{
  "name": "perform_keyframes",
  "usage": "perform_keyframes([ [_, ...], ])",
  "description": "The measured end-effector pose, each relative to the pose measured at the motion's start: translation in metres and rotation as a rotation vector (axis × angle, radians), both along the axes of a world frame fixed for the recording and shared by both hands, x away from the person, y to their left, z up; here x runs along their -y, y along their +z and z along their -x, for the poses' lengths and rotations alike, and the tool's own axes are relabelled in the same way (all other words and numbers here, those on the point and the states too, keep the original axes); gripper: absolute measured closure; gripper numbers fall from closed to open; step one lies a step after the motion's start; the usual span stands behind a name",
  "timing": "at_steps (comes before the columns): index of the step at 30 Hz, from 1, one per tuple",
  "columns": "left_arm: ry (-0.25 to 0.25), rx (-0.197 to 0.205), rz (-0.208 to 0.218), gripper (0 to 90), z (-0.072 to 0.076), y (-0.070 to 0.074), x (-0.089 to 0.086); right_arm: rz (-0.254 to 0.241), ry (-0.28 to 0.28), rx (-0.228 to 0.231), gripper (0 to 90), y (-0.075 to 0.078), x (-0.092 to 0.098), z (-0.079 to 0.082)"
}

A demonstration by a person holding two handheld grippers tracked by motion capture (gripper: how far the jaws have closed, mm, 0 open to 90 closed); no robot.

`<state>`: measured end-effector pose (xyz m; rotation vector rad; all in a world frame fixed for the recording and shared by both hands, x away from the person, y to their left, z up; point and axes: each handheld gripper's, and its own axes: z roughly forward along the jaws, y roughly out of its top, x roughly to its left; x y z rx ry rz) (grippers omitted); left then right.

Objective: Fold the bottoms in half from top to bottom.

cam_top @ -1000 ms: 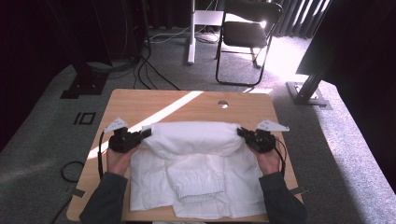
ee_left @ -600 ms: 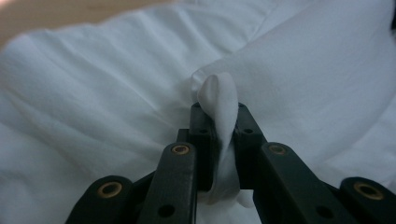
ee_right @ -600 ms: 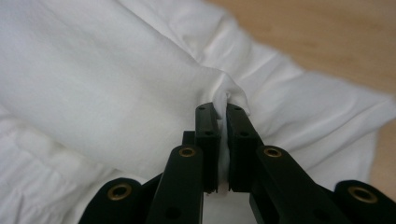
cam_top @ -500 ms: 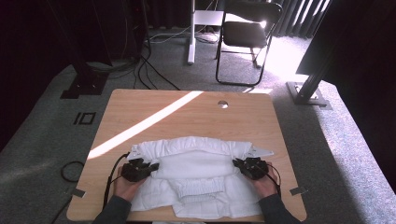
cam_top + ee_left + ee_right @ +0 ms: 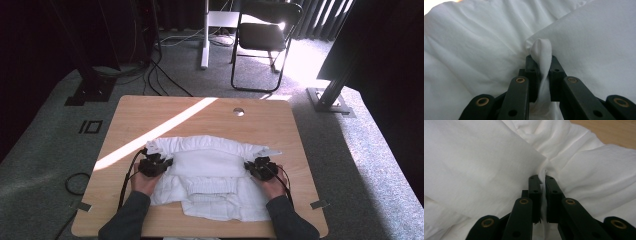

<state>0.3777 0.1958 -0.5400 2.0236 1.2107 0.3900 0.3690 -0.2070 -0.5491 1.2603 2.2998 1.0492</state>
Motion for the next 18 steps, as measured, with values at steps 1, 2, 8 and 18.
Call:
perform_keyframes([
  [1, 0.008, 0.002, -0.006, 82.8, -0.007, 0.0, 0.001, 0.0, -0.007, -0.001, 84.8, 0.0, -0.001, -0.004],
  [2, 0.017, 0.003, -0.014, 82.8, -0.013, 0.001, 0.002, -0.002, -0.012, -0.002, 84.8, 0.0, -0.002, -0.008],
  [8, 0.071, 0.031, -0.098, 82.9, -0.047, 0.004, 0.016, 0.01, -0.057, -0.007, 84.9, 0.002, -0.008, -0.04],
  [18, 0.146, 0.023, -0.089, 83.3, -0.071, 0.005, 0.024, 0.089, -0.116, 0.001, 85.2, 0.006, -0.027, -0.077],
])
